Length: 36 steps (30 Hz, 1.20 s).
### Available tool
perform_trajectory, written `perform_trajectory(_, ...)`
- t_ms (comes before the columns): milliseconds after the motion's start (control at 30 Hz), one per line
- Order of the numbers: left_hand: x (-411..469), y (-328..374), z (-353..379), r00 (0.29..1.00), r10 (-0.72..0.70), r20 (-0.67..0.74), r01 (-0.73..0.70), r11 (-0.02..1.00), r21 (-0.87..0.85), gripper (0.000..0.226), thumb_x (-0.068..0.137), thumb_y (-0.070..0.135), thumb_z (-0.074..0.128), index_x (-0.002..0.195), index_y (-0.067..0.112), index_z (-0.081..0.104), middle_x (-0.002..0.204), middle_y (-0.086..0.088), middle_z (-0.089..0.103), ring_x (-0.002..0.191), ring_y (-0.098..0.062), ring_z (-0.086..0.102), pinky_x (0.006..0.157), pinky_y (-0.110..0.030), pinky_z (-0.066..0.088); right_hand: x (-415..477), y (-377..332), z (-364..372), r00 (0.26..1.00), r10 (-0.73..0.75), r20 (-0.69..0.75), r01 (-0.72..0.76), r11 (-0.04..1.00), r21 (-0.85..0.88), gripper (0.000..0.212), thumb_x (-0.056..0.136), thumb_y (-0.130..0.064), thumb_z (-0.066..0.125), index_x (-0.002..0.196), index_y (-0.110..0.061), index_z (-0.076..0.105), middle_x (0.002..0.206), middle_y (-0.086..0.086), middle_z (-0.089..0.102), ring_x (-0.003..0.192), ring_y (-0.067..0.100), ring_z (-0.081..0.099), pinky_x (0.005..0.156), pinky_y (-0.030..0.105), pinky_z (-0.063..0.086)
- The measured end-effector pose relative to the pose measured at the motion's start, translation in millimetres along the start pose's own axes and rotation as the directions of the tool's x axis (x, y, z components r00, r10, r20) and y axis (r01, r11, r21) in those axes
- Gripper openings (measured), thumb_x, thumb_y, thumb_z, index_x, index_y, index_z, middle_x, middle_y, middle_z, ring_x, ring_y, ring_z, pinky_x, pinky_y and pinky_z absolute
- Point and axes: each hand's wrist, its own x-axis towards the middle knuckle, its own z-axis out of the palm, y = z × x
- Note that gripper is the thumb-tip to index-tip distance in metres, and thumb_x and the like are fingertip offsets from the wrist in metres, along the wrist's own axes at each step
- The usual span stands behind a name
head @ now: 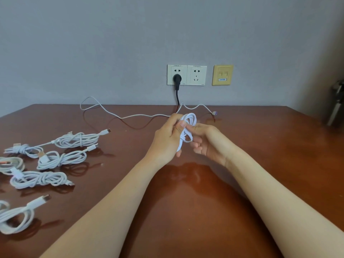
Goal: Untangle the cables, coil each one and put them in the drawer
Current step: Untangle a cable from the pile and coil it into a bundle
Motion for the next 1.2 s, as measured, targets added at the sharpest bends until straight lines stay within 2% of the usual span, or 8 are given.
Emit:
perform_trajectory(200,0,2,3,0.993,-0.118,0.023,0.120,0.978,-0.171,0.018,0.100,0.033,0.037,0.091,0.030,0.052,0.064,-0.002,0.051,0.031,-0.015,0.039,0.035,-0.011,0.029,-2,0,1,0.994,-0.058,-0.095,0.054,0.997,-0.048,0.014,0.091,-0.015,0.056,0.078,-0.011,0.052,0.046,-0.005,0.042,0.038,0.005,0.034,0.036,0.014,0.027)
perform_trajectory(400,4,-1,6,0.997,-0.083,0.011,0.083,0.995,-0.048,0.023,0.100,0.029,0.037,0.118,0.026,0.052,0.066,0.003,0.056,0.034,-0.014,0.046,0.035,-0.011,0.032,5,11,12,0.960,-0.128,-0.250,0.124,0.992,-0.034,0.015,0.093,-0.017,0.055,0.092,-0.003,0.054,0.058,0.008,0.048,0.035,0.007,0.037,0.032,0.015,0.029)
perform_trajectory(600,7,0,5,0.986,-0.126,-0.109,0.109,0.983,-0.148,0.022,0.102,0.023,0.034,0.088,0.030,0.050,0.061,-0.003,0.056,0.033,-0.013,0.048,0.033,-0.015,0.031,6,10,7,0.980,-0.178,-0.083,0.174,0.983,-0.059,0.011,0.095,-0.015,0.050,0.088,-0.008,0.056,0.056,0.003,0.053,0.048,0.013,0.048,0.048,0.019,0.039)
perform_trajectory(733,9,0,2,0.987,-0.129,-0.092,0.115,0.983,-0.143,0.022,0.102,0.018,0.033,0.090,0.020,0.052,0.060,-0.005,0.052,0.032,-0.006,0.047,0.034,-0.018,0.038,5,16,15,0.967,-0.207,-0.152,0.166,0.955,-0.246,0.011,0.097,-0.020,0.047,0.088,-0.015,0.051,0.063,0.001,0.054,0.045,0.004,0.047,0.044,0.017,0.036)
perform_trajectory(900,11,-1,6,0.986,-0.120,-0.119,0.103,0.985,-0.135,0.014,0.099,0.019,0.041,0.097,0.023,0.054,0.079,0.007,0.059,0.073,-0.011,0.056,0.080,-0.033,0.047,10,20,20,0.929,-0.256,-0.268,0.163,0.932,-0.324,0.022,0.101,-0.031,0.035,0.093,-0.015,0.049,0.087,0.007,0.062,0.074,0.023,0.062,0.063,0.036,0.054)
perform_trajectory(1033,13,0,5,0.982,-0.169,-0.079,0.165,0.984,-0.061,0.014,0.098,0.020,0.043,0.099,0.021,0.057,0.082,0.004,0.060,0.078,-0.016,0.056,0.078,-0.033,0.045,12,21,14,0.939,-0.211,-0.273,0.129,0.948,-0.290,0.023,0.100,-0.031,0.038,0.095,-0.013,0.051,0.096,0.014,0.065,0.090,0.031,0.065,0.084,0.050,0.052)
perform_trajectory(1133,16,0,-3,0.956,-0.289,-0.052,0.277,0.948,-0.157,0.015,0.096,0.019,0.048,0.095,0.017,0.063,0.087,-0.003,0.063,0.082,-0.019,0.059,0.082,-0.038,0.050,11,19,17,0.968,-0.136,-0.209,0.108,0.984,-0.140,0.024,0.100,-0.031,0.038,0.098,-0.011,0.052,0.088,0.011,0.064,0.077,0.025,0.063,0.079,0.044,0.054)
perform_trajectory(1200,16,4,-7,0.932,-0.361,-0.046,0.330,0.892,-0.310,0.015,0.094,0.014,0.050,0.087,0.012,0.063,0.078,-0.006,0.059,0.065,-0.015,0.055,0.069,-0.031,0.053,11,16,17,0.973,-0.145,-0.180,0.126,0.986,-0.113,0.032,0.099,-0.035,0.039,0.107,-0.006,0.052,0.085,0.011,0.064,0.068,0.022,0.062,0.069,0.036,0.056)
